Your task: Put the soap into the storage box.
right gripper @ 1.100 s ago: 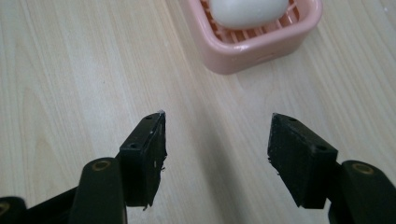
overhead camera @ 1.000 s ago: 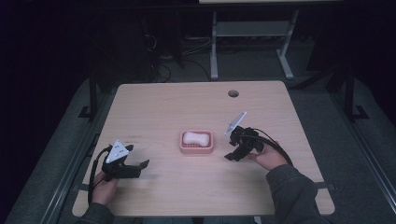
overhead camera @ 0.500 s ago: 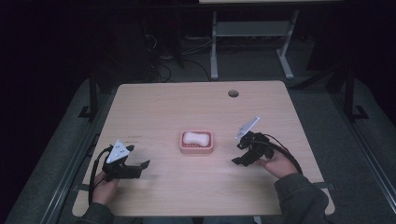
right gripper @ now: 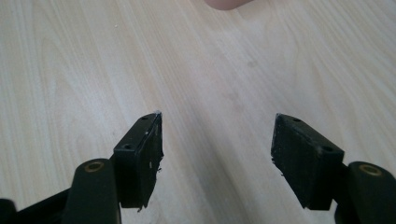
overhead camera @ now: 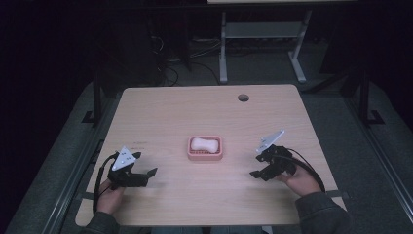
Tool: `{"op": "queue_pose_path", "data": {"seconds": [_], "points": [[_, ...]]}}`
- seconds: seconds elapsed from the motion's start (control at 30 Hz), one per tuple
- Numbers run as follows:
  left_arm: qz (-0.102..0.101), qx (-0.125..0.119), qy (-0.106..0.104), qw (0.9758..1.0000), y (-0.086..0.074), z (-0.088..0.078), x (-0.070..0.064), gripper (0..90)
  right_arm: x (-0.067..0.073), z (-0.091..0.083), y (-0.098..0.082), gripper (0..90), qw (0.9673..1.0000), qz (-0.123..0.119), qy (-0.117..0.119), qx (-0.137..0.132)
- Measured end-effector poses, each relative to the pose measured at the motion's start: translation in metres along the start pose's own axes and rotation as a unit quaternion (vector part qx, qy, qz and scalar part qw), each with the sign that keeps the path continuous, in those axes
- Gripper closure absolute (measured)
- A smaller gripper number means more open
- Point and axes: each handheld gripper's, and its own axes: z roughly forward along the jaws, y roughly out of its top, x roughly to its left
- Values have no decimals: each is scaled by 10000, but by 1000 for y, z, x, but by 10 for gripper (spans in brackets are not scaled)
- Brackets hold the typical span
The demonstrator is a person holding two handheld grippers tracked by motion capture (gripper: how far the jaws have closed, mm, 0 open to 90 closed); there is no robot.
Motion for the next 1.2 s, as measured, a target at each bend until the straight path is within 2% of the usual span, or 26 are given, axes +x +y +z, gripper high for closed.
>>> {"op": "queue_pose_path", "data": {"seconds": [0.2,0.7,1.2], "points": [[76,31,-19,10000,0,-1,0,139,4,-3,-14,330,9999,89,-37,-31],[53,-7,-49,10000,0,2,-2,139,15,-15,-47,324,9988,414,-80,-249],[107,65,-75,9999,1,2,-4,139,26,-29,-83,322,9950,726,-290,-620]]}}
